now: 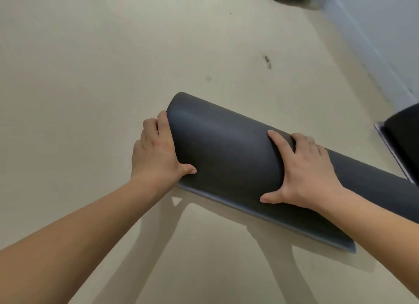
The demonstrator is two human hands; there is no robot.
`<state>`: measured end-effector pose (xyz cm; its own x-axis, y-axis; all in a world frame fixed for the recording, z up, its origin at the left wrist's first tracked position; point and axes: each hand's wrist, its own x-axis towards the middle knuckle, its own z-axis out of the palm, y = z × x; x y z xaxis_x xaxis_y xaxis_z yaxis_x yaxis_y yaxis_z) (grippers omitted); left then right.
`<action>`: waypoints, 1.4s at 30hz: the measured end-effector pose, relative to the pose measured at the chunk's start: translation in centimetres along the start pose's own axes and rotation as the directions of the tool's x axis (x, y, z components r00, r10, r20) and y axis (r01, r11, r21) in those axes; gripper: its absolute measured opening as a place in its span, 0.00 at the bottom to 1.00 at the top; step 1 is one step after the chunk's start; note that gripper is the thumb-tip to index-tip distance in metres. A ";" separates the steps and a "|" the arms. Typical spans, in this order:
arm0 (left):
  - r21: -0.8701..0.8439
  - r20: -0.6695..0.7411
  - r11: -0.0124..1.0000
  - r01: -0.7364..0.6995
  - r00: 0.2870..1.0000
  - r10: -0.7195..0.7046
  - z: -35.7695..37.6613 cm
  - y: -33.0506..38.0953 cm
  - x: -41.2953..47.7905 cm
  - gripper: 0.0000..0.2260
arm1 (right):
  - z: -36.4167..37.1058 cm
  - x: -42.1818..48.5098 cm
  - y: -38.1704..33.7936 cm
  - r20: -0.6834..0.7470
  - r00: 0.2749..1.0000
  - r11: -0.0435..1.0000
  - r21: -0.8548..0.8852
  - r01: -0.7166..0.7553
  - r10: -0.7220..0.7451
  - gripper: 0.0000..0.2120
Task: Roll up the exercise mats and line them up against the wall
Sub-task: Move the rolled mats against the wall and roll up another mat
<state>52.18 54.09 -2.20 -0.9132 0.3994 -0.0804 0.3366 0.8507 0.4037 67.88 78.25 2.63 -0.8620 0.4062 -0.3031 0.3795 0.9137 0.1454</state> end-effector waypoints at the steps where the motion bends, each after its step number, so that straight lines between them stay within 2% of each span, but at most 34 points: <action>1: -0.002 0.018 0.999 -0.043 0.999 0.043 0.8 1.4 0.6 0.62 | 0.4 -0.6 1.3 0.007 0.999 0.999 0.006 -0.046 0.046 0.71; 6: -0.012 0.109 0.968 -0.250 0.962 0.250 4.6 8.9 1.6 0.63 | 2.5 -4.5 7.5 0.030 0.967 0.967 0.033 -0.254 0.253 0.71; 10: -0.020 0.193 0.930 -0.368 0.911 0.364 7.3 13.8 -1.1 0.62 | 4.8 -9.6 11.1 0.071 0.927 0.929 -0.014 -0.369 0.369 0.70; 13: -0.003 0.248 0.907 -0.421 0.878 0.409 9.2 16.3 -3.8 0.62 | 6.1 -13.7 13.7 0.103 0.917 0.922 -0.074 -0.379 0.385 0.67; 18: 0.013 0.322 0.857 -0.516 0.813 0.485 10.6 19.2 -7.4 0.60 | 6.9 -18.8 17.5 0.143 0.924 0.935 -0.068 -0.347 0.353 0.60; 21: 0.029 0.299 0.829 -0.559 0.796 0.527 10.2 20.4 -8.1 0.57 | 7.4 -19.3 20.0 0.141 0.932 0.943 -0.061 -0.327 0.333 0.58; 25: 0.087 0.319 0.814 -0.574 0.790 0.523 10.2 21.4 -9.0 0.52 | 8.2 -18.8 21.5 0.183 0.946 0.945 0.146 -0.294 0.266 0.58; 28: 0.072 0.341 0.853 -0.516 0.817 0.465 10.7 22.3 -10.2 0.51 | 8.5 -19.7 21.9 0.173 0.950 0.947 0.150 -0.285 0.258 0.58; 30: 0.051 0.354 0.855 -0.517 0.810 0.468 10.9 23.2 -11.0 0.51 | 9.1 -21.3 22.2 0.163 0.945 0.939 0.156 -0.307 0.282 0.58; 33: 0.040 0.405 0.809 -0.586 0.750 0.523 11.4 25.3 -12.5 0.51 | 10.5 -25.1 22.8 0.168 0.922 0.910 0.172 -0.377 0.350 0.57; 38: 0.062 0.575 0.711 -0.700 0.608 0.548 12.0 30.9 -15.2 0.55 | 13.4 -31.8 23.9 0.220 0.846 0.813 0.240 -0.530 0.486 0.58; 42: 0.024 0.605 0.703 -0.711 0.570 0.556 14.0 36.5 -19.3 0.60 | 15.1 -36.5 26.4 0.253 0.791 0.743 0.273 -0.611 0.557 0.59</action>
<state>85.31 82.27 1.33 -0.1950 0.9074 -0.3722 0.8912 0.3224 0.3192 114.46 87.72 3.30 -0.3853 0.8330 -0.3970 0.9003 0.4337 0.0363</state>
